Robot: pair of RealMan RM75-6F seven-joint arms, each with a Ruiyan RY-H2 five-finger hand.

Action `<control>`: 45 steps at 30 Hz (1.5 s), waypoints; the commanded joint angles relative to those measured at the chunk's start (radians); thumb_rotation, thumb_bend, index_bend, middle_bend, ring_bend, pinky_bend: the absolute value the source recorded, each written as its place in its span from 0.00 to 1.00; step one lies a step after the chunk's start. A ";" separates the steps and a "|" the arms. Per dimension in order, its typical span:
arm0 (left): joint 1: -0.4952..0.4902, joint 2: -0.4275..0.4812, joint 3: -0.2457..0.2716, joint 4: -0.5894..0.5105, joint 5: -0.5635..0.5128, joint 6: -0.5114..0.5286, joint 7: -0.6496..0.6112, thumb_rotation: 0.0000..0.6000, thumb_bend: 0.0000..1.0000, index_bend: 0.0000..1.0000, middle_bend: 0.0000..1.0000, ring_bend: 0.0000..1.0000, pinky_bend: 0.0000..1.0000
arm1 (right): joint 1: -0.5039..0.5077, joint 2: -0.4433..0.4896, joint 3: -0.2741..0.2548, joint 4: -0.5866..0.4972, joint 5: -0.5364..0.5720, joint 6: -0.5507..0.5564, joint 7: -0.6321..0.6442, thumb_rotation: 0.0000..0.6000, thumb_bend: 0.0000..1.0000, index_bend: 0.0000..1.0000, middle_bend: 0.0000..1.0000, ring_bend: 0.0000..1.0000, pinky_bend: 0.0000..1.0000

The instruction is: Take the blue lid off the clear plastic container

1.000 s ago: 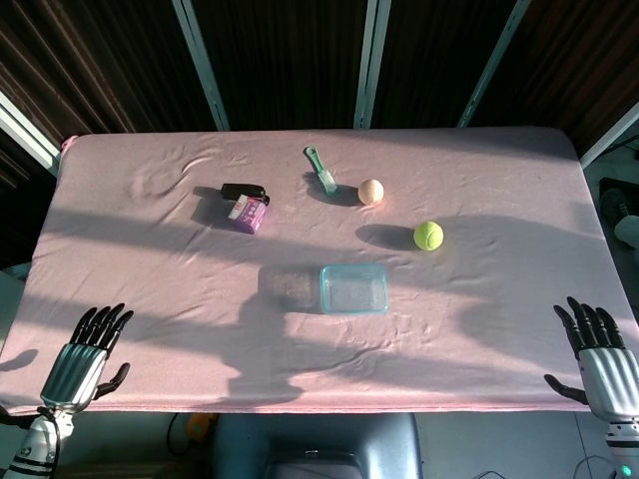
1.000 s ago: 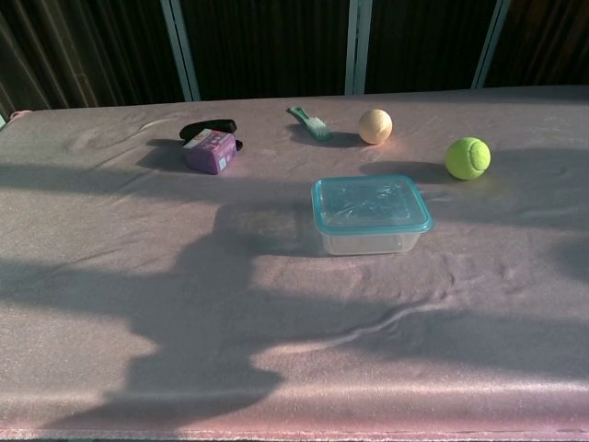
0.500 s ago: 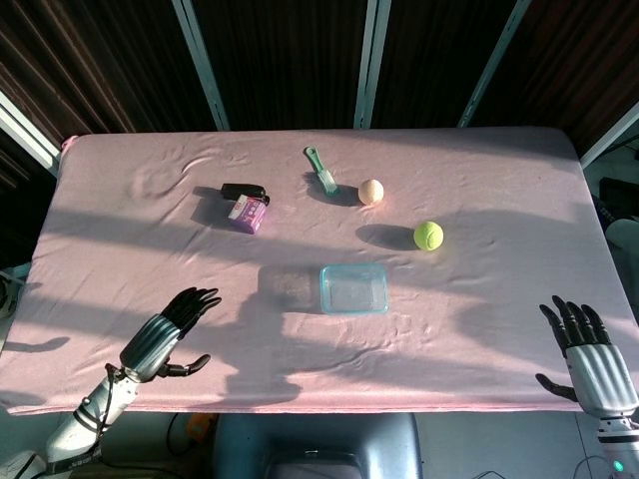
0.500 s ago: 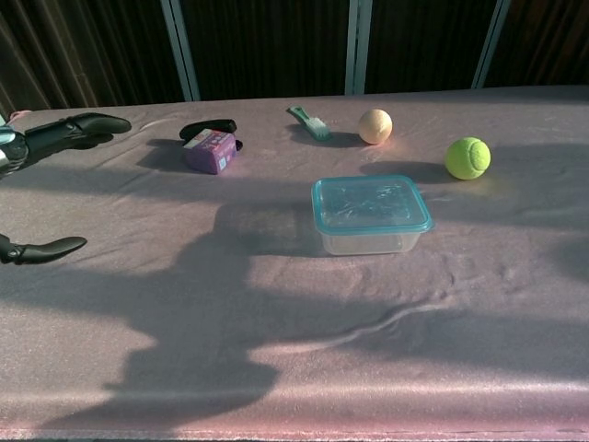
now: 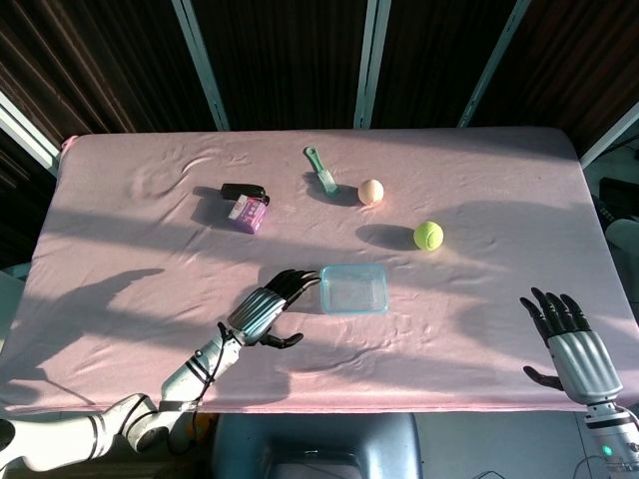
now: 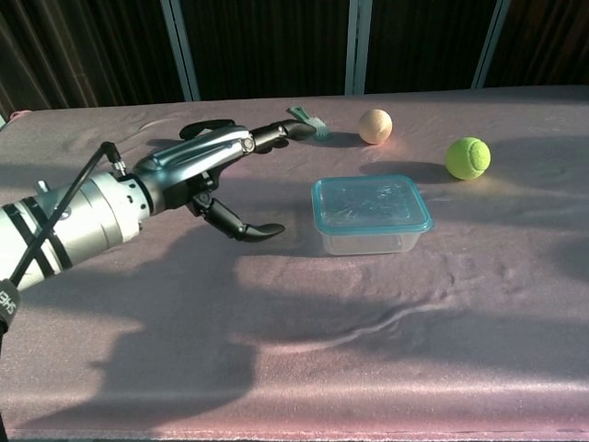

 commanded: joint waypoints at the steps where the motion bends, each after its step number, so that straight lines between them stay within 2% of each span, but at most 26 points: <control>1: -0.023 -0.036 -0.020 0.032 -0.026 -0.013 0.028 1.00 0.25 0.00 0.00 0.00 0.00 | 0.001 0.002 0.001 0.007 0.005 -0.003 0.012 1.00 0.11 0.00 0.00 0.00 0.00; 7: -0.092 -0.193 -0.061 0.212 -0.097 -0.038 0.071 1.00 0.25 0.00 0.00 0.00 0.00 | 0.008 0.013 0.010 0.050 0.020 -0.005 0.095 1.00 0.11 0.00 0.00 0.00 0.00; 16: -0.172 -0.323 -0.071 0.388 -0.113 -0.058 0.073 1.00 0.25 0.00 0.00 0.00 0.00 | 0.015 0.023 0.010 0.089 0.019 -0.002 0.174 1.00 0.11 0.00 0.00 0.00 0.00; 31: -0.260 -0.423 -0.103 0.549 -0.167 -0.101 0.088 1.00 0.25 0.00 0.00 0.00 0.00 | 0.015 0.028 0.010 0.143 0.056 -0.024 0.269 1.00 0.11 0.00 0.00 0.00 0.00; 41: -0.291 -0.467 -0.102 0.634 -0.187 -0.122 0.085 1.00 0.25 0.00 0.00 0.00 0.00 | 0.010 0.026 0.007 0.171 0.062 -0.024 0.308 1.00 0.12 0.00 0.00 0.00 0.00; 45: -0.295 -0.481 -0.101 0.657 -0.200 -0.128 0.100 1.00 0.26 0.00 0.00 0.00 0.05 | 0.009 0.026 0.005 0.175 0.062 -0.024 0.313 1.00 0.11 0.00 0.00 0.00 0.00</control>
